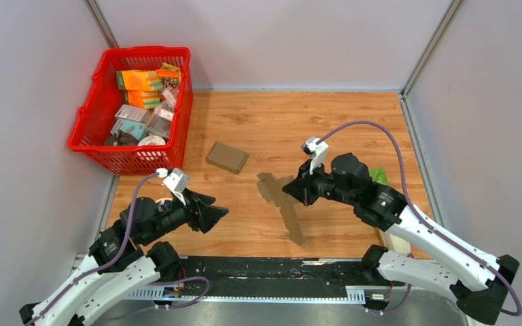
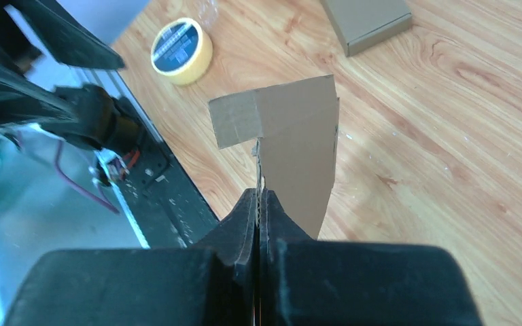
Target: Fold the paper box
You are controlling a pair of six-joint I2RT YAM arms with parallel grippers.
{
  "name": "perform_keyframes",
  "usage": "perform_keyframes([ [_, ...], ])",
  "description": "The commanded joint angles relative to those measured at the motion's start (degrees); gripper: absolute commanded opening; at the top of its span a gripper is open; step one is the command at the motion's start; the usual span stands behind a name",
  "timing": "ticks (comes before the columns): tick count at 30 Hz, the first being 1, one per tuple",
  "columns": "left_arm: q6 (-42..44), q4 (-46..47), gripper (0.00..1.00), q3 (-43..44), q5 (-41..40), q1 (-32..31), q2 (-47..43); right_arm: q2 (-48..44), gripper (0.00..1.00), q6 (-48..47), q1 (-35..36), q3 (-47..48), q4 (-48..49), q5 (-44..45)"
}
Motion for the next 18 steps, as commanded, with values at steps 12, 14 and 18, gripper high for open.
perform_keyframes([
  [12,-6.4,28.5,0.74,-10.0,-0.9,0.0,10.4,-11.1,0.00,15.5,-2.6,-2.9,10.0,-5.1],
  [14,-5.9,29.0,0.74,-10.0,0.2,0.0,12.2,-11.8,0.00,15.9,-2.6,-2.5,10.2,-5.5],
  [18,-6.9,31.3,0.74,-11.1,0.4,0.0,15.1,-13.1,0.00,16.4,-2.5,-1.4,10.2,-6.8],
])
